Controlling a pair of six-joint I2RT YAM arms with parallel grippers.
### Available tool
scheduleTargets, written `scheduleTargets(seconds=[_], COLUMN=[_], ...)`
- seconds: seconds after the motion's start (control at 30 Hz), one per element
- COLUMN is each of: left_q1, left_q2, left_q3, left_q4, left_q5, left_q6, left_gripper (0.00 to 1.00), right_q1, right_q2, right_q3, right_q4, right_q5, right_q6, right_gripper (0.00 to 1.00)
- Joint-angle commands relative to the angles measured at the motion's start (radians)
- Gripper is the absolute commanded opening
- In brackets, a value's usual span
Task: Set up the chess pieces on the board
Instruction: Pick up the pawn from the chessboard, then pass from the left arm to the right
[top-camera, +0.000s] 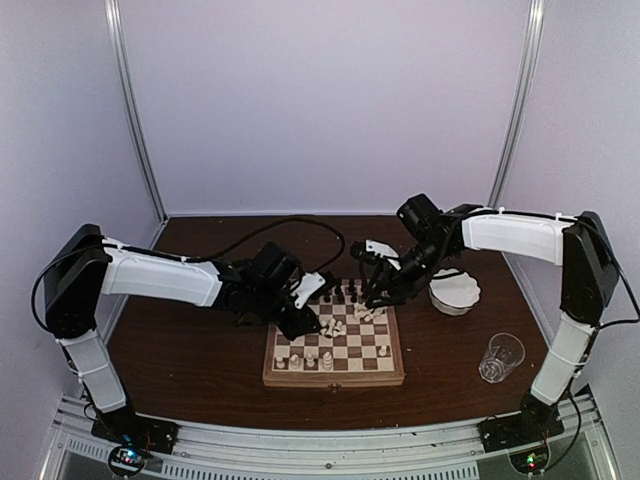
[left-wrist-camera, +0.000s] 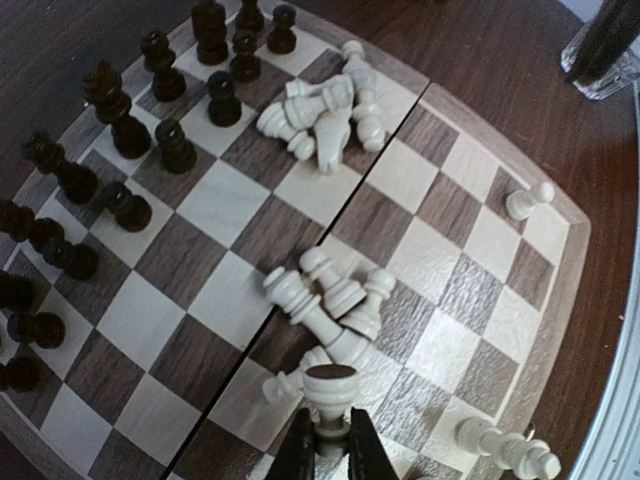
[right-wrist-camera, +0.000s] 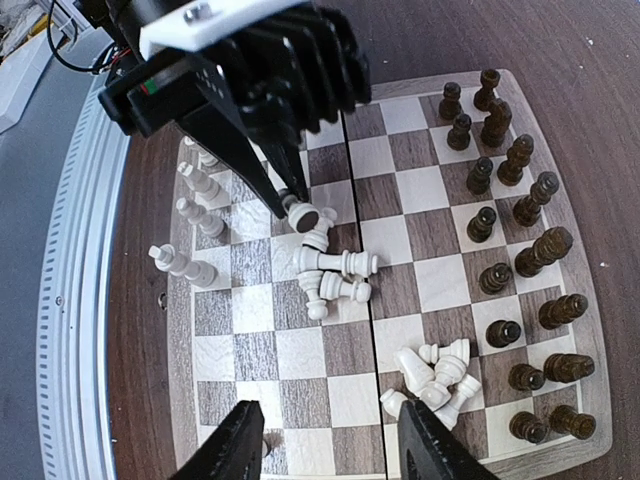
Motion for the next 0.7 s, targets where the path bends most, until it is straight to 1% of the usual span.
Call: scheduleTargets(seconds=[0.0, 0.1, 0.23, 0.33, 0.4, 0.47, 0.53, 0.57, 0.67], left_q1=[0.012, 0.024, 0.037, 0.043, 0.043, 0.054, 0.062, 0.064, 0.064], left_q2=[-0.036, -0.058, -0.108, -0.118, -0.121, -0.12, -0.116, -0.113, -0.095], left_q3=[-0.01, -0.025, -0.035, -0.006, 0.016, 0.038, 0.075, 0.101, 0.189], left_q4=[0.099, 0.12, 0.148, 0.135, 0.126, 0.13, 0.101, 0.064, -0.058], left_q5=[0.139, 0.157, 0.195, 0.289, 0.336, 0.407, 0.447, 0.454, 0.499], left_q6=[-0.04, -0.057, -0.087, -0.108, -0.136, -0.184, -0.23, -0.245, -0.275], left_gripper=[0.0, 0.0, 0.0, 0.01, 0.01, 0.02, 0.02, 0.02, 0.02], right_q1=[0.004, 0.007, 0.006, 0.008, 0.016, 0.029, 0.044, 0.052, 0.078], right_q2=[0.025, 0.034, 0.02, -0.021, -0.046, -0.082, -0.139, -0.169, -0.244], right_q3=[-0.002, 0.012, 0.06, 0.075, 0.091, 0.098, 0.074, 0.062, 0.06], right_q4=[-0.003, -0.011, -0.045, -0.051, -0.1, -0.175, -0.208, -0.216, -0.231], right_q5=[-0.037, -0.055, -0.145, -0.197, -0.208, -0.163, -0.074, -0.017, 0.139], right_q6=[0.019, 0.04, 0.095, 0.141, 0.118, 0.021, -0.083, -0.138, -0.215], right_gripper=[0.49, 0.49, 0.49, 0.49, 0.49, 0.49, 0.49, 0.49, 0.5])
